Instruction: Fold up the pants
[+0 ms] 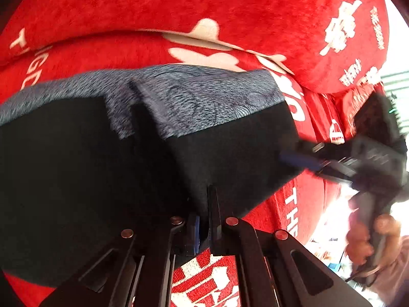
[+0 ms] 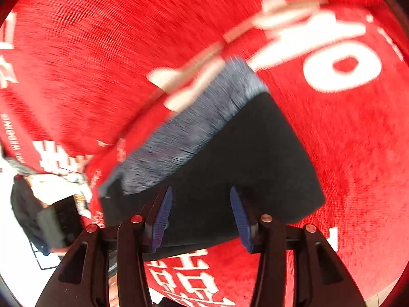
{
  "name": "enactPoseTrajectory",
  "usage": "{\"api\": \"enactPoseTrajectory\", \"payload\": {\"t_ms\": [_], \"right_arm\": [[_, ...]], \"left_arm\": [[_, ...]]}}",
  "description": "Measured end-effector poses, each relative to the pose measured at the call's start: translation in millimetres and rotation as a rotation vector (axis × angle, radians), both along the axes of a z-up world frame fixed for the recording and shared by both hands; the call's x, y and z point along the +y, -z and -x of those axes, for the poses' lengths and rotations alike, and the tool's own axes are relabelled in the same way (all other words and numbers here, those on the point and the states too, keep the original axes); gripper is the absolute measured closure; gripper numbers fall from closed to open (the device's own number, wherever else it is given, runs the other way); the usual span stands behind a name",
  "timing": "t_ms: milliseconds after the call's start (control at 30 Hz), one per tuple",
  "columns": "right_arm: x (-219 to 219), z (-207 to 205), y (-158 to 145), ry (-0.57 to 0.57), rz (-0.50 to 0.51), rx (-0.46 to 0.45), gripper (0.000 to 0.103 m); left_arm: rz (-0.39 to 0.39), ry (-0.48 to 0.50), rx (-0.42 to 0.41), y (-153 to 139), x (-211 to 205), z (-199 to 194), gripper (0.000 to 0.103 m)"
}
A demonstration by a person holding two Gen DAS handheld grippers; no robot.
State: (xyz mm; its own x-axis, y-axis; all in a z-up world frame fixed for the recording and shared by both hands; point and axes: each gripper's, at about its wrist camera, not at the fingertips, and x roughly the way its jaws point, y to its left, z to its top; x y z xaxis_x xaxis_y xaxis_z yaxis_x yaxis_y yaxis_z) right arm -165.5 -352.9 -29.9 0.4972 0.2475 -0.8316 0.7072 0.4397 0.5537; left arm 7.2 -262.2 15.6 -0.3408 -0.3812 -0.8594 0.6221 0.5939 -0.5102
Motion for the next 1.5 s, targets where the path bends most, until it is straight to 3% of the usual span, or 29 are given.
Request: {"api": "enactPoseTrajectory", "payload": {"t_ms": [67,133,200,233,267,300,533,600,633,733,1033,1300,1433,1500], "right_arm": [[2,2,18,0.031,-0.060,0.003,0.052],[3,0,14,0.018,-0.042,0.002,0.052],[5,-3,8,-0.007,-0.023,0.017,0.052],[6,-5,5,-0.026,-0.014,0.030,0.052],[8,-8,2,-0.042,-0.003,0.040,0.052],[10,-14,-2,-0.062,0.015,0.047,0.052],[40,-73,-17,-0.202,0.099,0.015,0.051],[50,-90,-16,-0.235,0.118,0.004,0.059],[58,-101,-13,-0.260,0.132,0.000,0.073],[82,-121,6,-0.334,0.121,0.059,0.077],[118,-103,0,-0.396,0.169,0.110,0.077],[146,-106,-18,-0.465,0.231,0.172,0.076],[162,-108,-20,-0.493,0.237,0.189,0.056],[168,-111,-20,-0.509,0.247,0.197,0.054]], "left_arm": [[-0.018,-0.003,0.001,-2,-1,0,0.098],[-0.015,0.010,-0.029,-12,0,1,0.098],[-0.025,0.017,-0.065,-20,1,1,0.077],[-0.035,0.012,-0.098,-24,3,0,0.044],[-0.039,-0.007,-0.139,-30,6,-2,0.019],[-0.034,-0.026,-0.163,-36,10,-6,0.016],[-0.146,-0.096,-0.238,-35,45,-31,0.016],[-0.196,-0.115,-0.257,-29,59,-37,0.016],[-0.220,-0.124,-0.262,-26,66,-40,0.016],[-0.276,-0.152,-0.269,-21,84,-47,0.016],[-0.364,-0.254,-0.244,-15,141,-64,0.016],[-0.383,-0.317,-0.218,-13,181,-74,0.016],[-0.386,-0.349,-0.215,-15,200,-77,0.016],[-0.382,-0.363,-0.211,-16,208,-79,0.016]]}}
